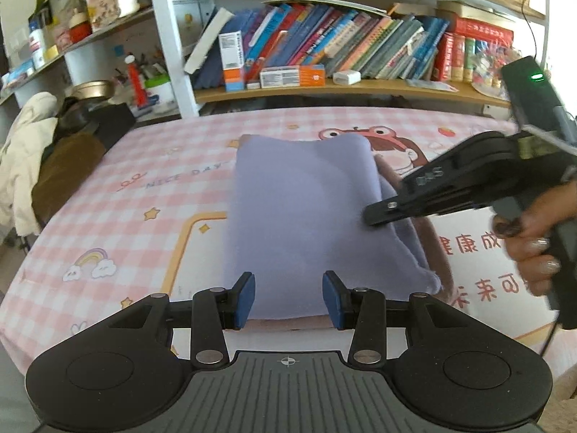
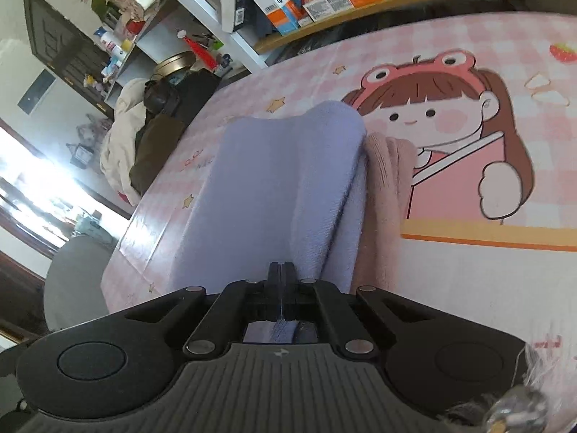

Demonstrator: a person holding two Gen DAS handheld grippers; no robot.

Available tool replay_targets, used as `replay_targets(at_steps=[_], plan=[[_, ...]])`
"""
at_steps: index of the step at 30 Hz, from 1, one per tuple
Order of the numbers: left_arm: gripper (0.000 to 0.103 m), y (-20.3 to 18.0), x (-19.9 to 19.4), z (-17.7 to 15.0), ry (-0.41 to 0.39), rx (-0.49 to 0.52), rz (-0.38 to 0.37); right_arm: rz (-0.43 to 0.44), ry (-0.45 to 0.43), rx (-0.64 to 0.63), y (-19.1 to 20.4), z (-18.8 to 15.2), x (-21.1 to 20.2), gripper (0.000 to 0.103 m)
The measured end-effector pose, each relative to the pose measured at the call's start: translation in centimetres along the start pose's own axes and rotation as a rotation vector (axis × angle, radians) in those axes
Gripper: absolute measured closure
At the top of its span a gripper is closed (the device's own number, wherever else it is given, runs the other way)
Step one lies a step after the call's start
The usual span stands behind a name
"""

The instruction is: Fold clothes

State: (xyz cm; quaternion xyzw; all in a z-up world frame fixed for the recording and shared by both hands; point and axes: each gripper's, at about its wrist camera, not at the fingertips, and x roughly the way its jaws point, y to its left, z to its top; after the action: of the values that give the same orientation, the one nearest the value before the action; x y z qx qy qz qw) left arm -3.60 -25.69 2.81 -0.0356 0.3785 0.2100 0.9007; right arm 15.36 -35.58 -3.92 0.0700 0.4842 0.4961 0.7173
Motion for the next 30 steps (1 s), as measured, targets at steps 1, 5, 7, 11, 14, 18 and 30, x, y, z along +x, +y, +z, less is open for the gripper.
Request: replay_targets(at_steps=[1, 5, 7, 11, 14, 18, 30], plan=[[0.061, 0.0, 0.0, 0.2, -0.008, 0.0, 0.002, -0.008, -0.011, -0.023, 0.6, 0.0, -0.8, 0.098], [0.061, 0.1, -0.2, 0.8, -0.042, 0.003, 0.008, -0.069, -0.074, -0.129, 2.6, -0.9, -3.7, 0.066], [0.051, 0.0, -0.3, 1.0, -0.069, 0.03, -0.006, -0.116, -0.095, -0.16, 3.2, -1.6, -4.5, 0.066], [0.048, 0.4, -0.1, 1.2, -0.099, 0.074, -0.056, -0.238, -0.12, -0.186, 4.1, -3.0, -4.9, 0.065], [0.048, 1.4, 0.2, 0.9, -0.094, 0.088, -0.105, -0.323, -0.144, -0.187, 5.0, -4.0, -4.9, 0.058], [0.034, 2.8, 0.2, 0.4, -0.093, 0.132, -0.156, -0.419, -0.169, -0.148, 6.5, -5.4, -4.8, 0.052], [0.013, 6.6, 0.5, -1.3, -0.057, 0.267, -0.244, -0.661, -0.192, -0.062, 11.3, -10.1, -2.9, 0.025]])
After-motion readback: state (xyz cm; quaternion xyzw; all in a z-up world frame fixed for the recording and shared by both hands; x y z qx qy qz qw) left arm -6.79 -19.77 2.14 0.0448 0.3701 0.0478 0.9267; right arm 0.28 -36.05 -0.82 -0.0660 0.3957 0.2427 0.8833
